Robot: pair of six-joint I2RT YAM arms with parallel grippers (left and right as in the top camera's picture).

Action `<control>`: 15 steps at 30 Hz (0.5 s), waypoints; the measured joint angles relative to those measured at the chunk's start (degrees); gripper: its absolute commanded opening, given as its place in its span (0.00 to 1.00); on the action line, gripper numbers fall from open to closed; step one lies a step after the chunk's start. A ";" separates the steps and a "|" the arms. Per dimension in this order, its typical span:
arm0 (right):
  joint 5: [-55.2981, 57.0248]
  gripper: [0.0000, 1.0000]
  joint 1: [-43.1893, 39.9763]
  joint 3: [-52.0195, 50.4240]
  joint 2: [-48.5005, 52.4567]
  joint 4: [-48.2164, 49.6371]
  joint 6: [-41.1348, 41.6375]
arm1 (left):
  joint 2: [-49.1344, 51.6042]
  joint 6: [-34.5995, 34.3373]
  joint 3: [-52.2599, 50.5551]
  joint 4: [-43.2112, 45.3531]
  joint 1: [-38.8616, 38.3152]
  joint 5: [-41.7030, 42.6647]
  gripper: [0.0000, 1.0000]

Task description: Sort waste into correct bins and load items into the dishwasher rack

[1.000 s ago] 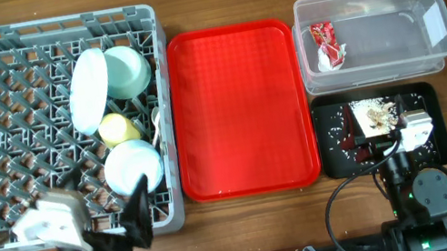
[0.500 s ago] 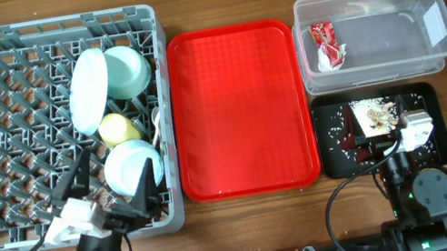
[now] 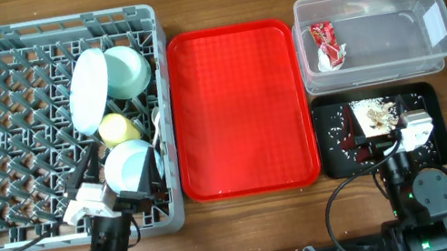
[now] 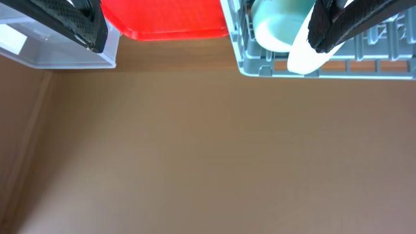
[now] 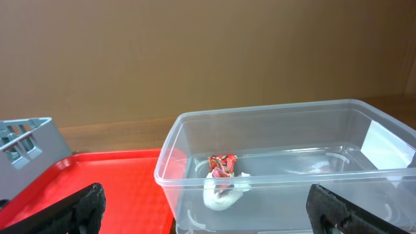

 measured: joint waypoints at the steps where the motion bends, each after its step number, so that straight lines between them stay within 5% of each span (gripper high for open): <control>1: -0.02 1.00 0.00 0.00 0.00 0.00 -0.02 | 0.00 0.00 -0.35 -0.02 0.00 -0.04 1.00; 15: -0.02 1.00 0.00 0.00 0.00 0.00 0.00 | 0.00 -0.02 -2.93 -13.03 2.84 -3.65 1.00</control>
